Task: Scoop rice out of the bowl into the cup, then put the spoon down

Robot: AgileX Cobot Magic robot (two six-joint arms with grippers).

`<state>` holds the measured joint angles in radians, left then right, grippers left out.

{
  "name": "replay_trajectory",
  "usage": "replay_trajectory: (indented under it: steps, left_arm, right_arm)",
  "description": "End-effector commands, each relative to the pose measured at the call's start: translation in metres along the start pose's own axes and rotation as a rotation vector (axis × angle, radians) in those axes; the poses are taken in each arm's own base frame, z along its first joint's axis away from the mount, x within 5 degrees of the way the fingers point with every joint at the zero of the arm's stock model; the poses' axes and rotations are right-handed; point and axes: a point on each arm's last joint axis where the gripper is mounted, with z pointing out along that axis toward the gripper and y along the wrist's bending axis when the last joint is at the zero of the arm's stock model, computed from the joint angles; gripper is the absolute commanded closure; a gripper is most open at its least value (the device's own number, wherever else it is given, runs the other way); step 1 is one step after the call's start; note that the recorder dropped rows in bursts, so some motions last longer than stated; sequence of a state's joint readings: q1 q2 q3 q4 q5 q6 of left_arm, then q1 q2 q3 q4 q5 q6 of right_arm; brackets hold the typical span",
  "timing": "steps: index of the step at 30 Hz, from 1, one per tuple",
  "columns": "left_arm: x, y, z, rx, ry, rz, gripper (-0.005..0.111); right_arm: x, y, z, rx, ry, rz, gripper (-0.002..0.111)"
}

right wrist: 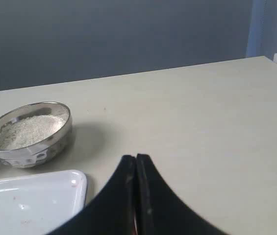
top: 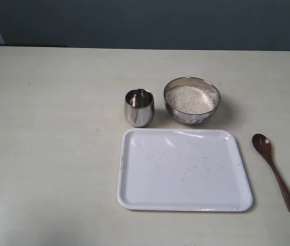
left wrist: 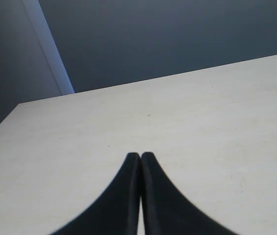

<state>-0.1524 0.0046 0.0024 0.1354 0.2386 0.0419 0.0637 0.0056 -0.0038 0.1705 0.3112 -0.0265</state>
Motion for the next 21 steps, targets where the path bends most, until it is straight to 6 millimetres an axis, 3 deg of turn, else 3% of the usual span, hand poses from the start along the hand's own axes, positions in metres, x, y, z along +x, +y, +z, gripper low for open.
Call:
replay_trajectory:
  steps: [1, 11, 15, 19, 21]
  left_arm:
    - [-0.001, 0.000, -0.001, -0.003, -0.007, -0.007, 0.106]
    - [-0.001, 0.000, -0.001, -0.003, -0.007, -0.007, 0.106]
    - [-0.001, 0.000, -0.001, -0.003, -0.007, -0.007, 0.106]
    - [-0.001, 0.000, -0.001, -0.003, -0.007, -0.007, 0.106]
    - [-0.001, 0.000, -0.001, -0.003, -0.007, -0.007, 0.106]
  right_arm:
    - [0.000, 0.000, 0.000, 0.005, -0.009, 0.003, 0.108]
    - [-0.001, -0.001, 0.000, 0.008, -0.021, -0.006, 0.108]
    - [-0.015, 0.000, -0.001, 0.001, -0.175, 0.042, 0.108]
    - [-0.032, -0.003, -0.006, -0.019, -0.372, 0.267, 0.108]
    - [-0.033, -0.005, -0.007, -0.050, -0.396, 0.557, 0.108]
